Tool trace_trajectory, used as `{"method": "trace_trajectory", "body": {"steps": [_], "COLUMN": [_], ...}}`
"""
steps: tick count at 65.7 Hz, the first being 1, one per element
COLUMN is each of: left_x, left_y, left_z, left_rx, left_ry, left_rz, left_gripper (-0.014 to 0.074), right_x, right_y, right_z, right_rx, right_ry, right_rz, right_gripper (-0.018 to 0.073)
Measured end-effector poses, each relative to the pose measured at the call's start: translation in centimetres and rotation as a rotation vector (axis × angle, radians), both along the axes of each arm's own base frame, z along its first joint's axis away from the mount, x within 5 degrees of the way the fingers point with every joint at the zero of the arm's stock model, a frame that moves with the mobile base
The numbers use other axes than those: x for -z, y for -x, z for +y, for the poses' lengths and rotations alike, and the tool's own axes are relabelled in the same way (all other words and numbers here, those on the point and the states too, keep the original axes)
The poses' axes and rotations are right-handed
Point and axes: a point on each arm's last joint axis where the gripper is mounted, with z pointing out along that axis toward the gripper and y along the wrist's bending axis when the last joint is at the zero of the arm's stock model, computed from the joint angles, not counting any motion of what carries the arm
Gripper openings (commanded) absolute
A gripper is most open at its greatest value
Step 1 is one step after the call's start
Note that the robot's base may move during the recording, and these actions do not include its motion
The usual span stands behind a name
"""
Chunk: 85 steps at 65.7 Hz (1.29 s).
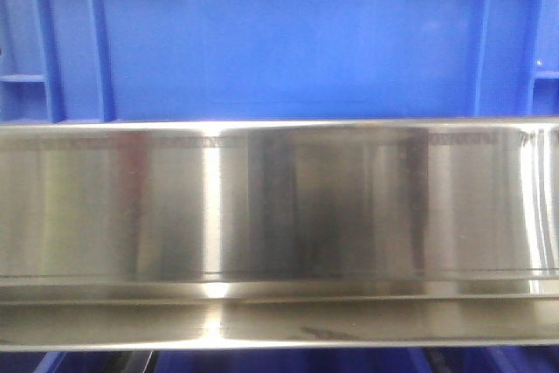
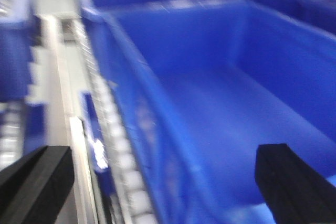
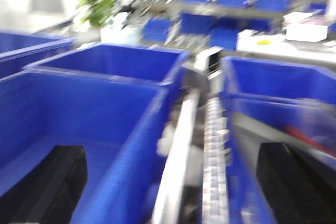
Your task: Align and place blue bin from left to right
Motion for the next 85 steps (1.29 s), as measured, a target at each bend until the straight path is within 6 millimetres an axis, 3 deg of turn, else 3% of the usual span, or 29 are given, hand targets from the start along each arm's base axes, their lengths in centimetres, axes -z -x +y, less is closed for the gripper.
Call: {"method": "trace_trajectory", "body": {"steps": [9,30,41,52,63,85], "left_x": [-0.6,-3.3,-3.2,-2.5,-0.7,2.2], "left_y": [-3.2,-10.0,-13.2,-16.0,-18.4,-21.3], "left_z": [-2.2,-4.6,-5.2,-6.1,-6.7,-5.3], "left_rx": [0.046,-0.005,-0.089,-0.135,-0.157,-0.211], "left_ry": [-0.038,-0.101,-0.15,-0.155,-0.156,-0.141], "left_rz": [0.096,0.258,0.366,0.4,0.45,0.543], "left_gripper": [0.0603,0.0601,0.0601,0.0601,0.0601,0.0601], "right_x": [-1.4,-2.9,-3.2,-3.6,-1.5,3.1], "right_y": [-3.0,-11.6,-15.0,-17.8,-20.5,-24.5], "right_z": [1.4,3.3,3.4,3.3,3.9,5.0], "right_rx": [-0.084,-0.136,-0.067,0.005,0.014,-0.008], "right_ry": [0.017,0.056,0.059,0.038,0.038,0.028], "right_rz": [0.116,0.471,0.614,0.631,0.696,0.836], "right_gripper": [0.0559,0.0559,0.0559,0.0559,0.0559,0.0559]}}
